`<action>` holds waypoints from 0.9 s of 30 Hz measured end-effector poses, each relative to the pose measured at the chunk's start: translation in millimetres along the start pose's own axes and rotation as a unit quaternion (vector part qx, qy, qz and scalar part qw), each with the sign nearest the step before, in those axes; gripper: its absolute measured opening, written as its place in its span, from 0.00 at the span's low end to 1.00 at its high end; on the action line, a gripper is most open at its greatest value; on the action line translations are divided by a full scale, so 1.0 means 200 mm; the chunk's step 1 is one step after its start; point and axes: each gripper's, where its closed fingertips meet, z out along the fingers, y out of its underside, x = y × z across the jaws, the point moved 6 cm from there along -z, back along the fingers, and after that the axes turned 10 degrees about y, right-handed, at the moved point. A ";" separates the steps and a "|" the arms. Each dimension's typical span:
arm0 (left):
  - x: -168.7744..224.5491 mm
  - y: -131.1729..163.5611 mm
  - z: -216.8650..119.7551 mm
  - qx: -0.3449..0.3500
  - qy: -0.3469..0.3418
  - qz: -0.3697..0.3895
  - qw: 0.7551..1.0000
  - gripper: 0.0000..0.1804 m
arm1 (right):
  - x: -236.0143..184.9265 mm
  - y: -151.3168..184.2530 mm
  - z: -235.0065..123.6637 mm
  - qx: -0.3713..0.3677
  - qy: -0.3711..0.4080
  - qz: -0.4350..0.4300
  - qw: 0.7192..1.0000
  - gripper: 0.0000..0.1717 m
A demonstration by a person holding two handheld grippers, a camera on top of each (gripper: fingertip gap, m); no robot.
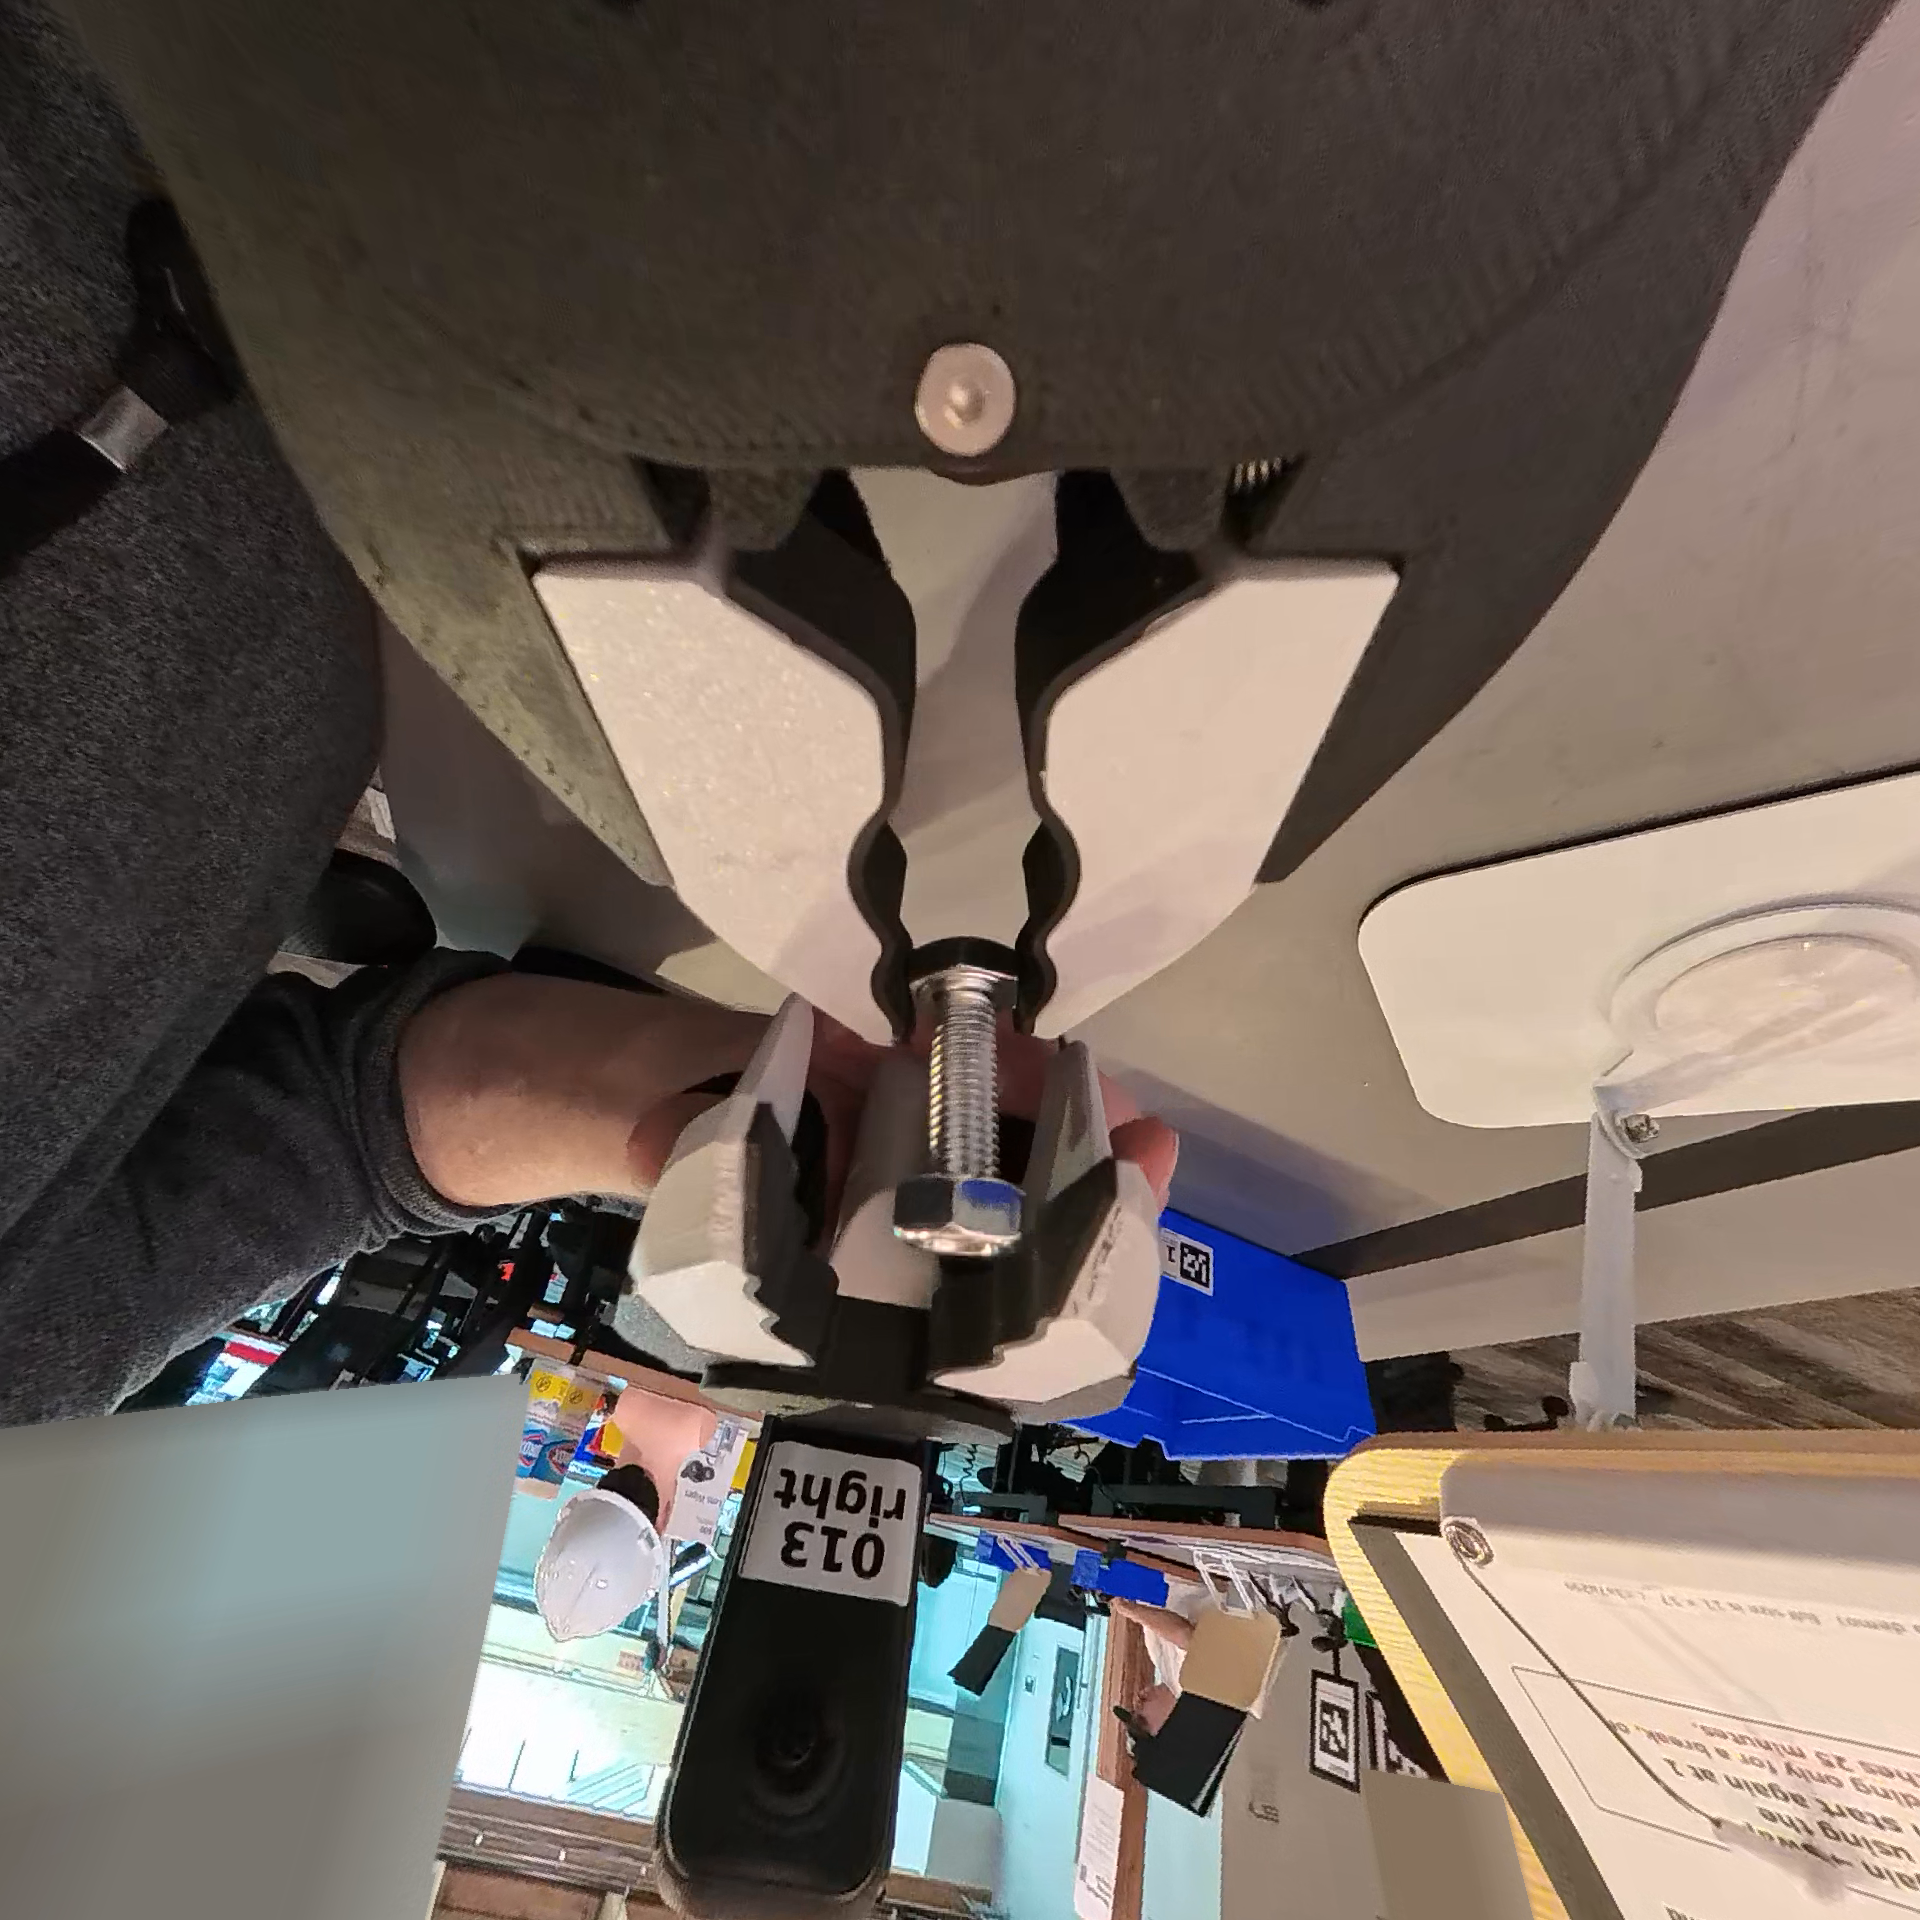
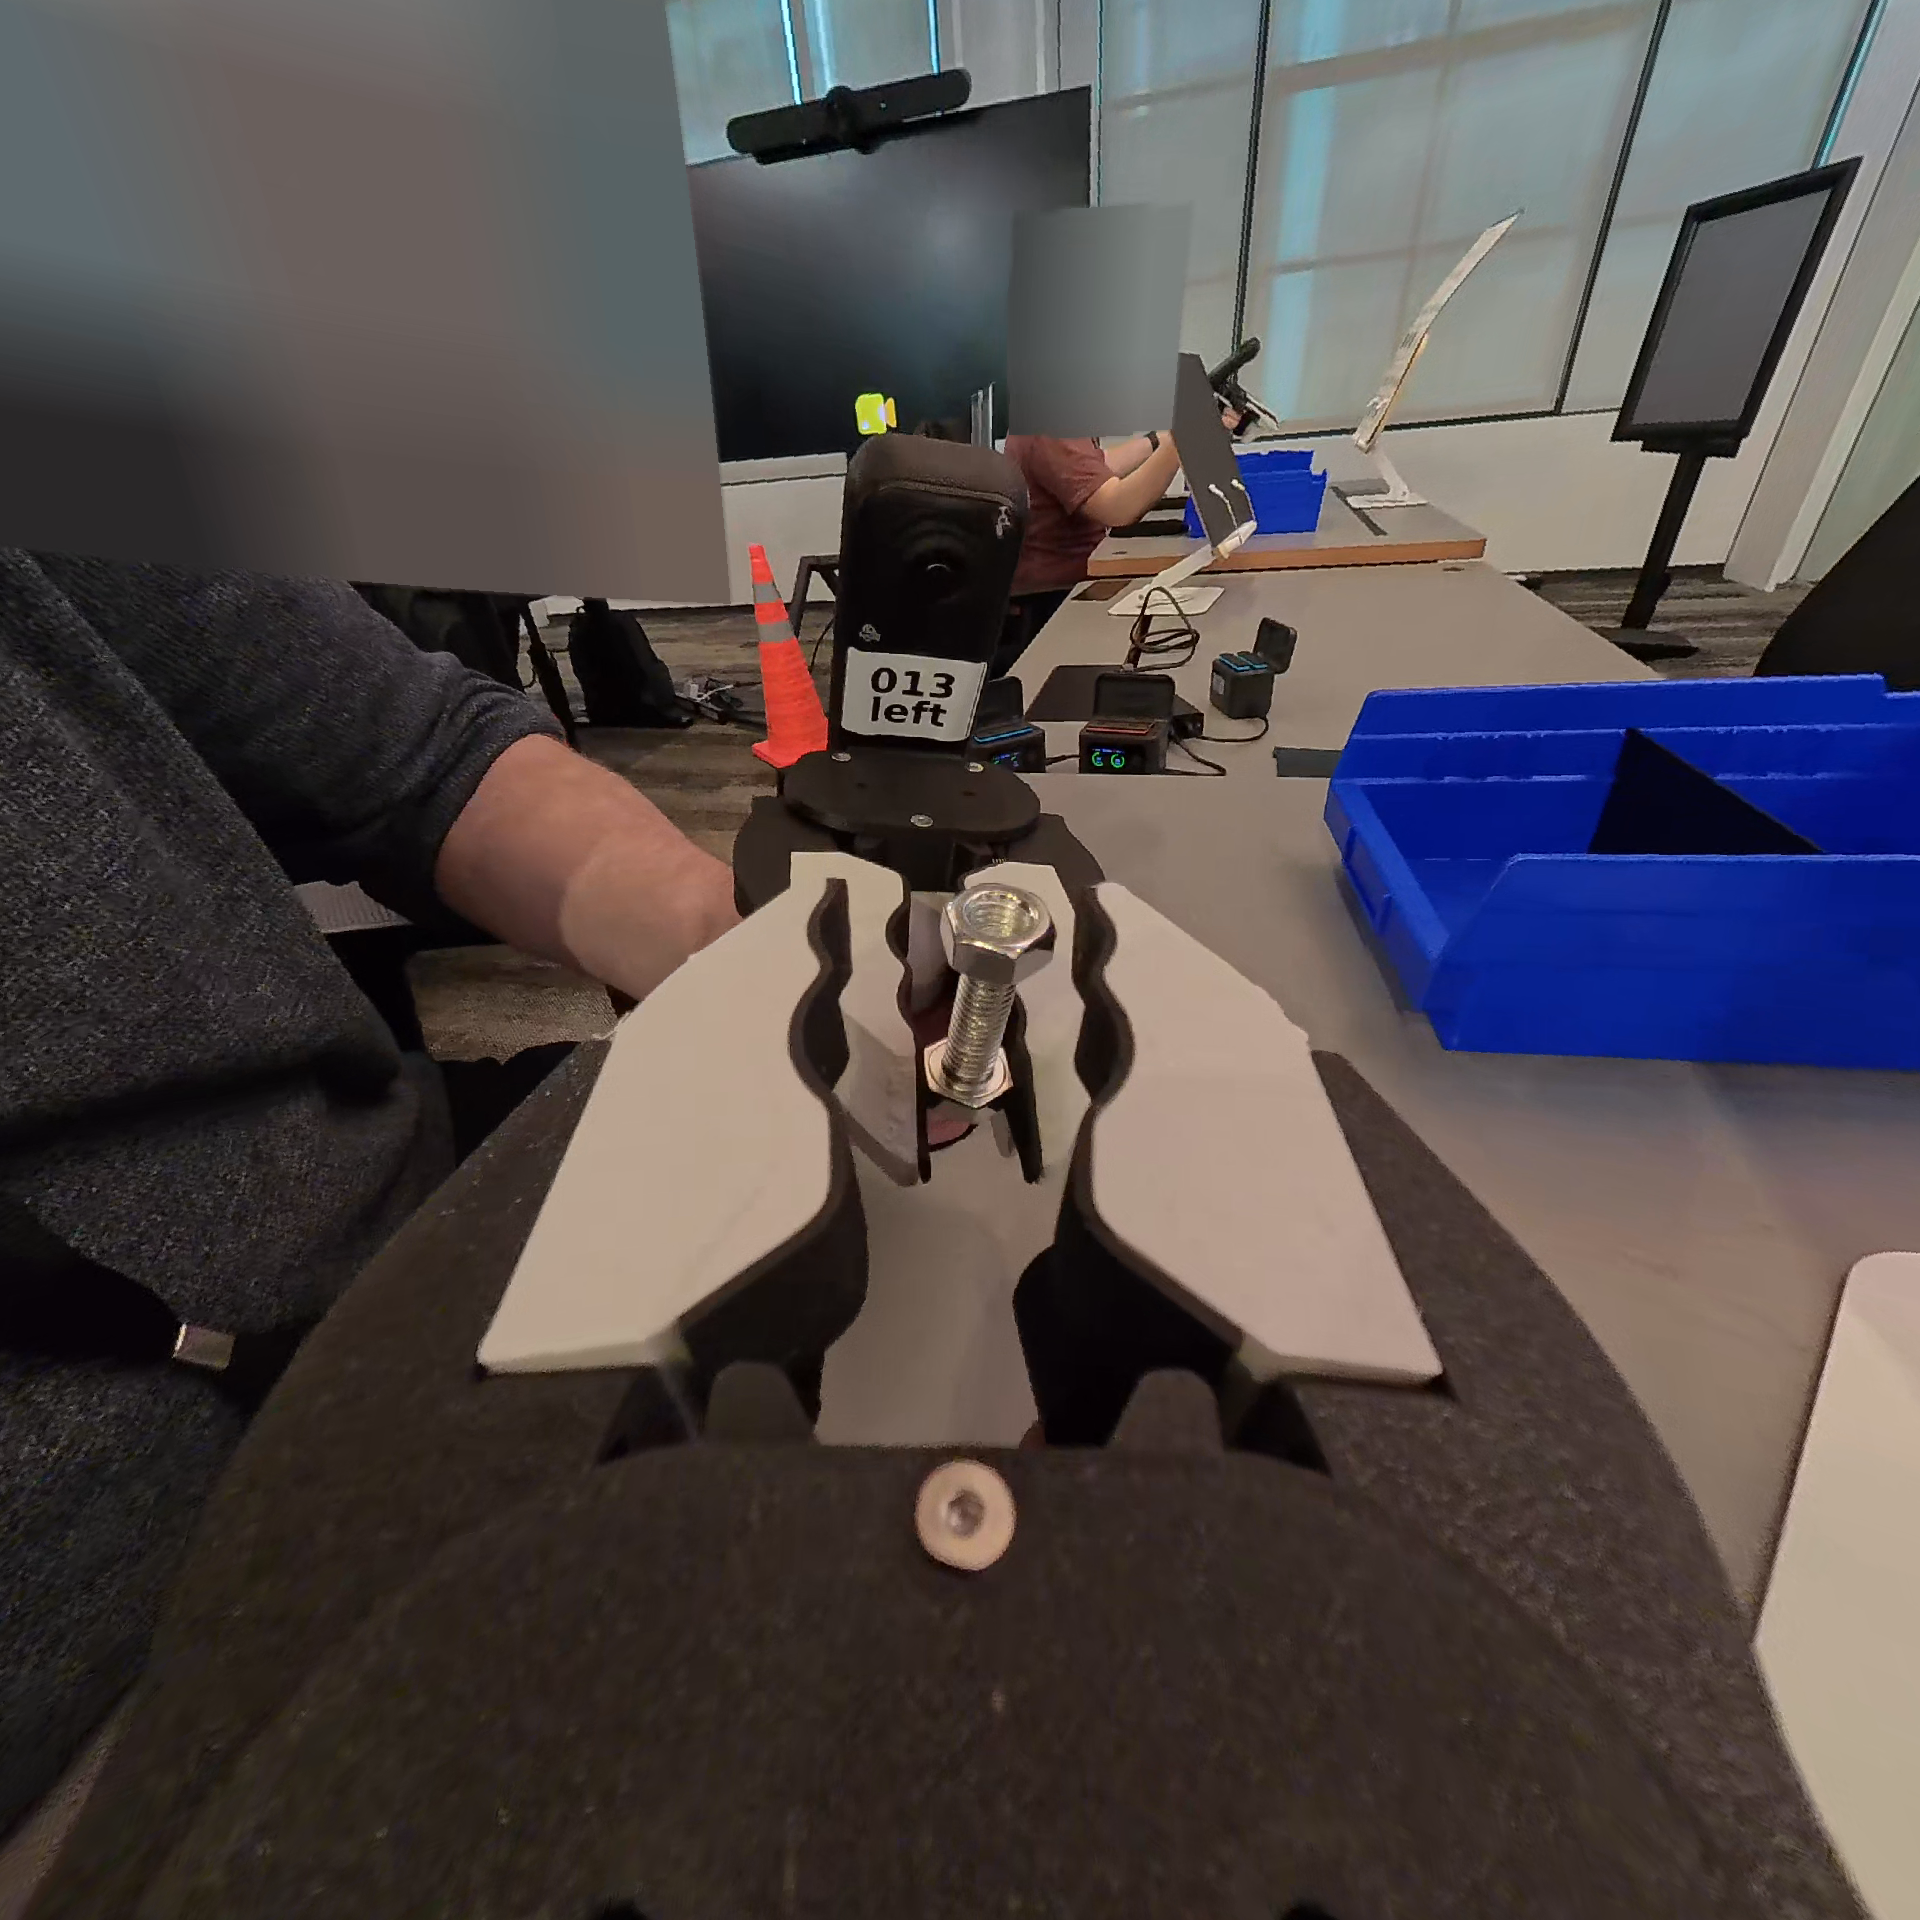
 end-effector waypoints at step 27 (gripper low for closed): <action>-0.02 -0.01 -0.01 0.002 -0.010 0.000 1.000 0.10 | -0.02 0.00 0.03 0.009 -0.011 0.012 1.000 0.35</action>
